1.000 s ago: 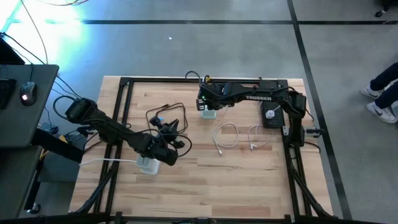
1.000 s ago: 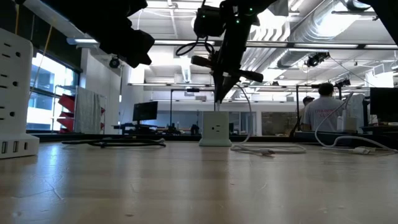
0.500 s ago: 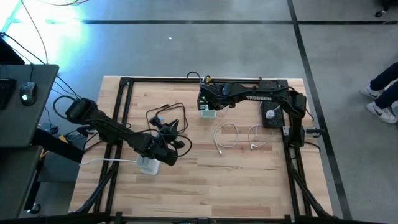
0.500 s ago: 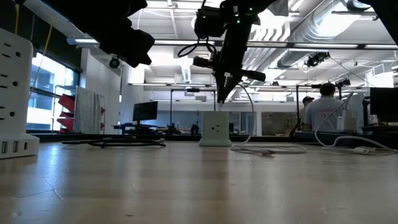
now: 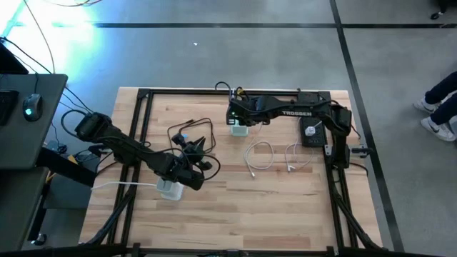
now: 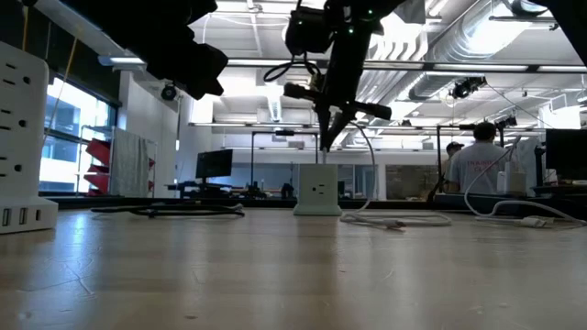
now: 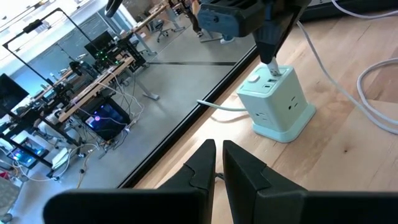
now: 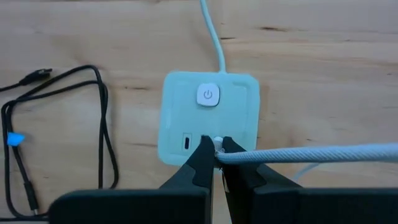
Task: Insert USB
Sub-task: Insert the white charger cable into the light green outlet extension
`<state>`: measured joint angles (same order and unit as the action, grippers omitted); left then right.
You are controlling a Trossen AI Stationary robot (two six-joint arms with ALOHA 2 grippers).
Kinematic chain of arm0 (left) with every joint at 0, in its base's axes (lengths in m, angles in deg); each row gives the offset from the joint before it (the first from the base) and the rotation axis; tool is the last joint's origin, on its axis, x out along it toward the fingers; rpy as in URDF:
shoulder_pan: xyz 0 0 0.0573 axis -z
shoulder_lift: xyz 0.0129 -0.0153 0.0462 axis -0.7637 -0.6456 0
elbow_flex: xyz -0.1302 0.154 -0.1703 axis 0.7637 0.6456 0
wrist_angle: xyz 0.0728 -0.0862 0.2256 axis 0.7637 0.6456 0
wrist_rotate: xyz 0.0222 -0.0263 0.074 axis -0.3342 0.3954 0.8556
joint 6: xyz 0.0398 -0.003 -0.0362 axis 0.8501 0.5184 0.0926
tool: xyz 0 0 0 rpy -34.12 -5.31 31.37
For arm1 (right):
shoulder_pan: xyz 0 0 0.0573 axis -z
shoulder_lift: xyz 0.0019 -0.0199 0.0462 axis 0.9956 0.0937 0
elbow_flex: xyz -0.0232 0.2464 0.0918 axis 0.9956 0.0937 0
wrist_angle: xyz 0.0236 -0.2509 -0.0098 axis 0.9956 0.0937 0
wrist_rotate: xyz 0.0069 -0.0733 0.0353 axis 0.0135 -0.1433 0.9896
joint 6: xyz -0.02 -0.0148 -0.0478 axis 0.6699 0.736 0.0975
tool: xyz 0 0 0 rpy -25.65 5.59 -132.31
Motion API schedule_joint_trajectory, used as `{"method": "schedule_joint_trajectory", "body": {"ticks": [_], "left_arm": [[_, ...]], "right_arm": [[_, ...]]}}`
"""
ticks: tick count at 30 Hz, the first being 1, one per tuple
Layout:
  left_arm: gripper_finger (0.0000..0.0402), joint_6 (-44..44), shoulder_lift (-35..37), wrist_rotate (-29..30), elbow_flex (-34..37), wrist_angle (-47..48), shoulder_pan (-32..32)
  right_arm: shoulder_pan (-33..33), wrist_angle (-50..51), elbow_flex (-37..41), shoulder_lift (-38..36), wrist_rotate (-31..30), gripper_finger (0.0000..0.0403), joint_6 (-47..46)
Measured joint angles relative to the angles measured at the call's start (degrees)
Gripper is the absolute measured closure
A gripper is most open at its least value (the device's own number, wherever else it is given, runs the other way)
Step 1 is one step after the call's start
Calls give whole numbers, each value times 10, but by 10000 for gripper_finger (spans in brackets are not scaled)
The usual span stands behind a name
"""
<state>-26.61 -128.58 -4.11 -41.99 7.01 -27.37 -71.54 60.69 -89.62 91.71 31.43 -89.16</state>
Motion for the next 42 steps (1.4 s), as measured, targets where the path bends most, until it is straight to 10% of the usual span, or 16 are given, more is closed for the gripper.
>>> {"method": "schedule_joint_trajectory", "body": {"ticks": [42], "left_arm": [[392,1,0,0,0,-1,0]], "right_arm": [[-15,17,-1,15,-25,403,-22]]}}
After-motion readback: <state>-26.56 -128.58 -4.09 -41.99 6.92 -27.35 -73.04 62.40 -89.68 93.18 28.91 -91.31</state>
